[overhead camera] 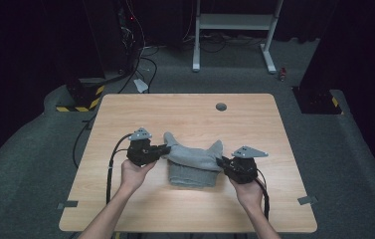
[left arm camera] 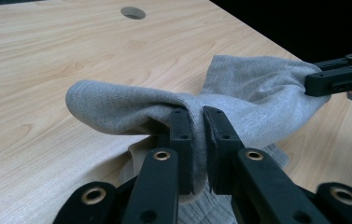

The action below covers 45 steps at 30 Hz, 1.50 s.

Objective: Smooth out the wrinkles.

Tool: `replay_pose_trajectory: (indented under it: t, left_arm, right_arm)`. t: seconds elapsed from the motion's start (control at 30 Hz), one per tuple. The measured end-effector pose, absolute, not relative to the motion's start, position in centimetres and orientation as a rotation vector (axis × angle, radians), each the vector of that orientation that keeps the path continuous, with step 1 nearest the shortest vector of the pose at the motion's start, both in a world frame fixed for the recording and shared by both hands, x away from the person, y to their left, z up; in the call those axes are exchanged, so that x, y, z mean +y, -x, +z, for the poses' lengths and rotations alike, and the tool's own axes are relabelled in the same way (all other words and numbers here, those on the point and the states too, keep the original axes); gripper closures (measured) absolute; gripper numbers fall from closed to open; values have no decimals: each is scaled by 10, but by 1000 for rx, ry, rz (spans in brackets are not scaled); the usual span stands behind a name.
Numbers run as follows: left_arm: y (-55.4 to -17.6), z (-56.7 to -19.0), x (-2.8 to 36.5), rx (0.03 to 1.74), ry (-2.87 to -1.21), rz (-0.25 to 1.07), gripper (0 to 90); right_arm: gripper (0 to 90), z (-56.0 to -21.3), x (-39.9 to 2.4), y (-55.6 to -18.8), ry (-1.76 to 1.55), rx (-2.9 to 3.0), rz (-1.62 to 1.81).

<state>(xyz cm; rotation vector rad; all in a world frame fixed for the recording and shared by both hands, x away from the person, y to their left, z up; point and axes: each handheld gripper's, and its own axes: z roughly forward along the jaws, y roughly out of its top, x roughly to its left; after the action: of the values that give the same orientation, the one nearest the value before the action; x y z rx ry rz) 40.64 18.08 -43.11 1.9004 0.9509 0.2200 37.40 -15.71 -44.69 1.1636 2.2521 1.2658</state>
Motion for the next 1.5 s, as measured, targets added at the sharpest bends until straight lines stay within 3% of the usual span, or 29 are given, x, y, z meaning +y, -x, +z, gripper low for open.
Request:
replay_pose_trajectory:
  t: [1.5]
  left_arm:
    - [-373, -458, 183, 927, -1979, 203, 822]
  right_arm:
    - [792, -474, -159, -343, -1119, 2335, 1203]
